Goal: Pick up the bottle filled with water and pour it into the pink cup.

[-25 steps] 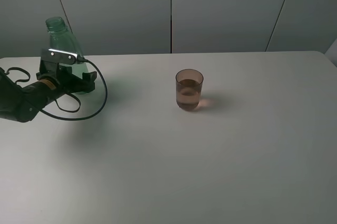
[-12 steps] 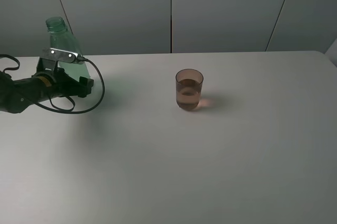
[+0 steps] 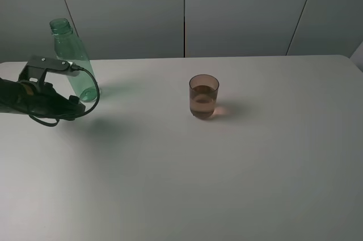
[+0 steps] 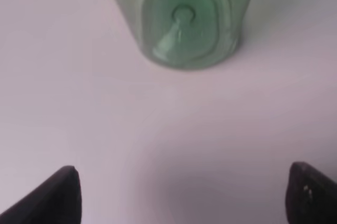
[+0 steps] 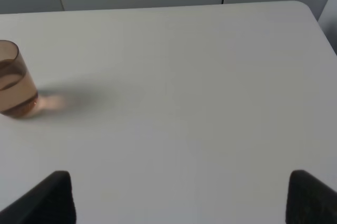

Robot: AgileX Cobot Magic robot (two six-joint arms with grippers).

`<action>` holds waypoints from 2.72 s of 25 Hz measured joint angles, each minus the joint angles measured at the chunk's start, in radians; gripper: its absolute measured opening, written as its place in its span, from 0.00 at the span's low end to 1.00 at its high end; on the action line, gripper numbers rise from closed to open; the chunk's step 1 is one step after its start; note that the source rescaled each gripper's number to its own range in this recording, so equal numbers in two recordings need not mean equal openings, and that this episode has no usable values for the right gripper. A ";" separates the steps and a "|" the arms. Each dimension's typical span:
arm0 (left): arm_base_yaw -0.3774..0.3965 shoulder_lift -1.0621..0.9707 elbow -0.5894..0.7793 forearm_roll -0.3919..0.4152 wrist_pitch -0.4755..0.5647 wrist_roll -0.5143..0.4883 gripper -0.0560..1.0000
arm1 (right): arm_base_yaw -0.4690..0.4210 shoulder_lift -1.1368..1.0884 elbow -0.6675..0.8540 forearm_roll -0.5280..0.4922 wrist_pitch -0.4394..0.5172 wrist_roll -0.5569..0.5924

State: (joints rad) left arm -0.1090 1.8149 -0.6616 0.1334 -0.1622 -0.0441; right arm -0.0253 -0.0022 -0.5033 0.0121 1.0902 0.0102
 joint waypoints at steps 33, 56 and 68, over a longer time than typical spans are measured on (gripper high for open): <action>0.000 -1.544 0.072 -0.122 1.274 0.021 0.99 | 0.000 0.000 0.000 0.000 0.000 0.000; 0.000 -1.815 0.145 -0.133 1.251 0.049 0.99 | 0.000 0.000 0.000 0.000 0.002 0.000; 0.000 -1.815 0.146 -0.133 1.251 0.049 0.99 | 0.000 0.000 0.000 0.000 0.002 0.000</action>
State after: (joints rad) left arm -0.1090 0.0000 -0.5153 0.0000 1.0891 0.0053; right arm -0.0253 -0.0022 -0.5033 0.0121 1.0924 0.0102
